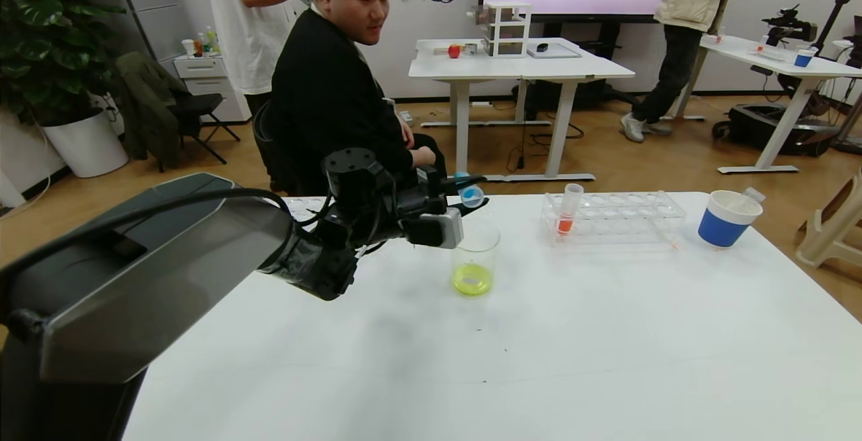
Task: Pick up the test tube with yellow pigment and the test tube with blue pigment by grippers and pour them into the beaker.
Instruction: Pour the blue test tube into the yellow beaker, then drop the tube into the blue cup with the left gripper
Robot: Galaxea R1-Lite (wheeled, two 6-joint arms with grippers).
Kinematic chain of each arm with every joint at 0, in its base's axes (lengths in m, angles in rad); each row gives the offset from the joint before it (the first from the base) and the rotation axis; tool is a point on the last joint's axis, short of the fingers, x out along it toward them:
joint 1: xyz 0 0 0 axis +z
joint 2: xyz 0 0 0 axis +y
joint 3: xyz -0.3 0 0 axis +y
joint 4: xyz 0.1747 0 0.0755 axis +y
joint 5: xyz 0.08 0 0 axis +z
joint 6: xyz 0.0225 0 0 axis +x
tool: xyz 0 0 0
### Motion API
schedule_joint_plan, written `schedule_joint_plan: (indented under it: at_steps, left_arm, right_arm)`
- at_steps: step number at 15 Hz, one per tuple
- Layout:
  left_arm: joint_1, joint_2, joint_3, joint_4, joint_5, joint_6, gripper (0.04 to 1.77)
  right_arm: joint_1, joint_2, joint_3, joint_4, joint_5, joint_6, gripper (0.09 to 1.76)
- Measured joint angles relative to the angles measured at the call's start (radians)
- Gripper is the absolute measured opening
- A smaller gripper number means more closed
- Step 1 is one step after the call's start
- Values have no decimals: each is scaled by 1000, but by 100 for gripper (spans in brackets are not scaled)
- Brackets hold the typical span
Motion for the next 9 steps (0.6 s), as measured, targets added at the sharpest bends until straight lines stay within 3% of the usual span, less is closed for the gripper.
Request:
schedule_joint_plan:
  at_steps: [9]
  left_arm:
    - [-4,14,-8,1,-17,186,50]
  right_arm:
    - [0,0,0,0,0,0,174]
